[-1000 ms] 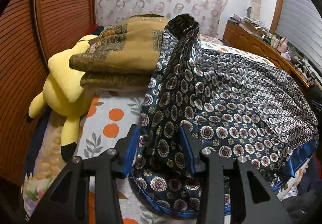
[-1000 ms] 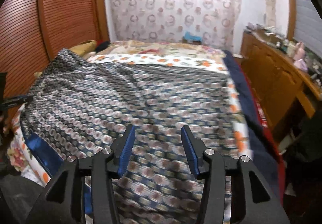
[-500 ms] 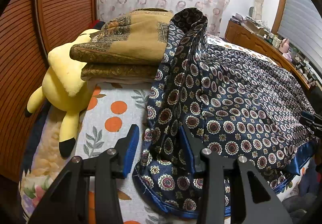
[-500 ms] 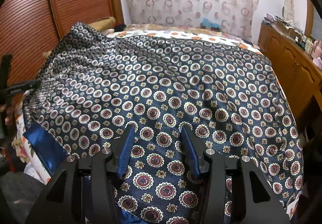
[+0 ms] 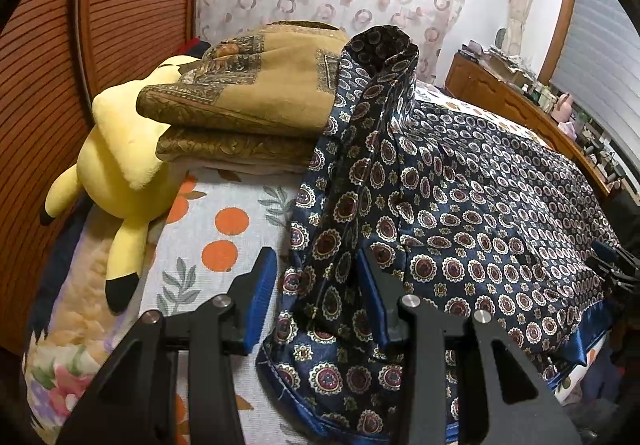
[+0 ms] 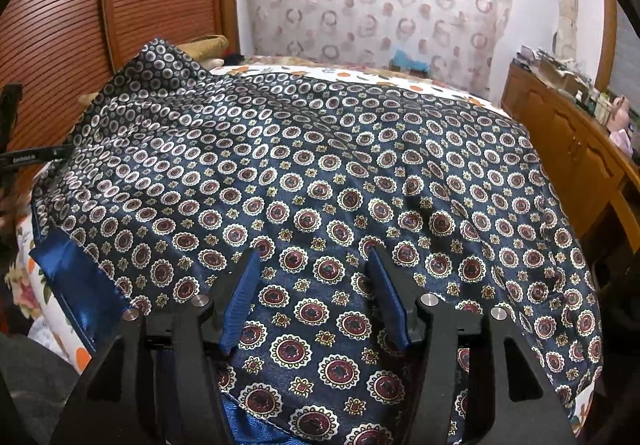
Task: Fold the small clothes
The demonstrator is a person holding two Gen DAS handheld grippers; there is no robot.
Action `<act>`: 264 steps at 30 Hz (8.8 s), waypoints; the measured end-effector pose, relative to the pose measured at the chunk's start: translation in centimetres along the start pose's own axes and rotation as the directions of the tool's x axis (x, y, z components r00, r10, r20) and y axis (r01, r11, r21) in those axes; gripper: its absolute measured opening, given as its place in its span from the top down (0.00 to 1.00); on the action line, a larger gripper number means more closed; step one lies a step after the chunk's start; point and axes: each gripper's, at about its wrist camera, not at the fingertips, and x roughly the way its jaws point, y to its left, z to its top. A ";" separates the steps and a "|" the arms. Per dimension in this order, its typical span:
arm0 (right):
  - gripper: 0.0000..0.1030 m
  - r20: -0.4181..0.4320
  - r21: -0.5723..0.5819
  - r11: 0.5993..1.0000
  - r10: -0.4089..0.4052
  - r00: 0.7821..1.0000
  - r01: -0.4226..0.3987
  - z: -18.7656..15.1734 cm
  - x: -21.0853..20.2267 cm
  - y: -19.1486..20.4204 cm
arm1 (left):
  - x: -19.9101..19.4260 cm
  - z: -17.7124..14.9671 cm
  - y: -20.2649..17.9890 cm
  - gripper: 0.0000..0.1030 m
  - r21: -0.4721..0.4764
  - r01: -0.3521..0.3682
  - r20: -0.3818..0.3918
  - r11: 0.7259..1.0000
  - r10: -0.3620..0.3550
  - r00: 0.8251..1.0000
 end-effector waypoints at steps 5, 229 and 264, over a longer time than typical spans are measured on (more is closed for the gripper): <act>0.44 0.000 0.000 1.000 0.000 1.000 0.000 0.0 0.0 0.0 | 0.1 -0.1 -0.3 0.97 0.018 0.075 -0.015 0.997 -0.075 0.997; 0.91 -0.114 0.107 0.986 -0.115 0.987 0.127 -7.7 -10.9 -10.3 | 1.5 -1.4 -24.8 0.43 0.388 0.377 -0.228 0.841 -0.309 0.923; 0.79 -0.142 0.123 0.985 -0.105 0.984 0.123 -9.0 -12.1 -9.6 | 0.1 -3.6 -24.1 0.68 0.300 0.511 -0.285 0.805 -0.436 0.854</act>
